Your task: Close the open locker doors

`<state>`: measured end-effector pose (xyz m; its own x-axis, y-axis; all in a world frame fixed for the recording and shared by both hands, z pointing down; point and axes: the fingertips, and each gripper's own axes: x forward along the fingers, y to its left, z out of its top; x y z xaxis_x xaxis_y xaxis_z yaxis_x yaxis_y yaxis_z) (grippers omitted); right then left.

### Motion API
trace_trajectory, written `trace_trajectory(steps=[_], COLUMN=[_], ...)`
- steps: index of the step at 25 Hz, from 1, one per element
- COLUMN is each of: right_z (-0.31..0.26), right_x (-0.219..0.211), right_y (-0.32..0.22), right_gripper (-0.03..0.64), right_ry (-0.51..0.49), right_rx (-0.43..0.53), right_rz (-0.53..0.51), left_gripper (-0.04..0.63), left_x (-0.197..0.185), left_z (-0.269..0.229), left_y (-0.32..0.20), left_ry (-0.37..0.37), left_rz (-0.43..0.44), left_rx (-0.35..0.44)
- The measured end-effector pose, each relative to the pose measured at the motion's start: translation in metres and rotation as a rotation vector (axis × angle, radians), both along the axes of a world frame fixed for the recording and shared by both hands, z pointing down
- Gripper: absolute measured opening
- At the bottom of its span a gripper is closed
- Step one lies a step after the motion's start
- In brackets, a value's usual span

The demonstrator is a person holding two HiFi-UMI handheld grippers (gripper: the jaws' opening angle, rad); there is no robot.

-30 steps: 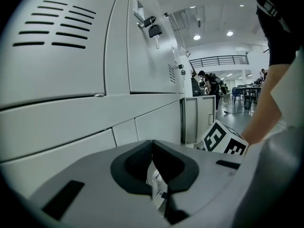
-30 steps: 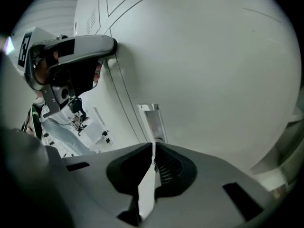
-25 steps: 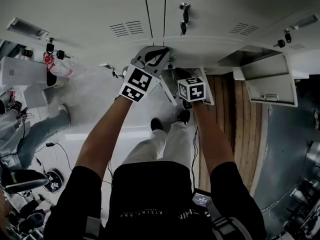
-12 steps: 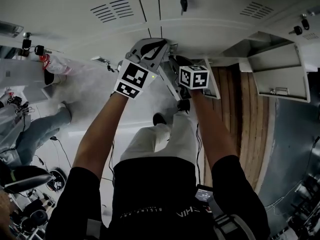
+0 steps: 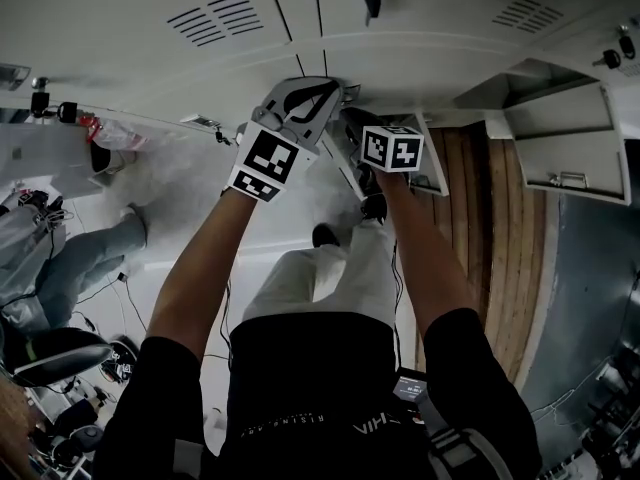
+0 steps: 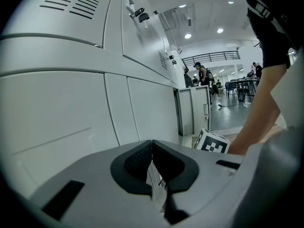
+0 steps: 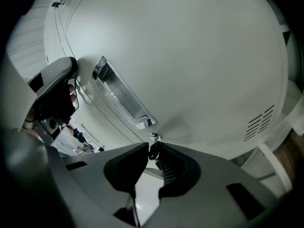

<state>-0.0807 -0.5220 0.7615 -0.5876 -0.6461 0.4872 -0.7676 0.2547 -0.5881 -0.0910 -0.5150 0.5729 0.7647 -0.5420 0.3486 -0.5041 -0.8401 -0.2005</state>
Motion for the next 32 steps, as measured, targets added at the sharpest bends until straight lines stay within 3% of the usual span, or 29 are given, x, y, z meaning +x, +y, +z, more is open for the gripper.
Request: trace_trajectory(steps=[6, 11, 29, 32], right_z=[-0.0013, -0.0012, 0.0, 0.0008], right_x=[0.0028, 0.0037, 0.0001, 0.0003], right_y=[-0.0016, -0.0012, 0.0, 0.0003], right_gripper=[0.06, 0.057, 0.074, 0.075], right_ry=[-0.092, -0.087, 0.375, 0.334], right_rx=[-0.037, -0.054, 0.029, 0.019], right_rz=[0.04, 0.044, 0.0, 0.004], left_gripper=[0.021, 0.021, 0.021, 0.021], left_x=[0.0, 0.0006, 0.0012, 0.0025], left_z=[-0.0002, 0.0003, 0.0004, -0.0007], left_y=[-0.0006, -0.0008, -0.0016, -0.0012], left_ry=[0.006, 0.001, -0.034, -0.034], left_rz=[-0.001, -0.006, -0.018, -0.016], left_rx=[-0.009, -0.018, -0.029, -0.031])
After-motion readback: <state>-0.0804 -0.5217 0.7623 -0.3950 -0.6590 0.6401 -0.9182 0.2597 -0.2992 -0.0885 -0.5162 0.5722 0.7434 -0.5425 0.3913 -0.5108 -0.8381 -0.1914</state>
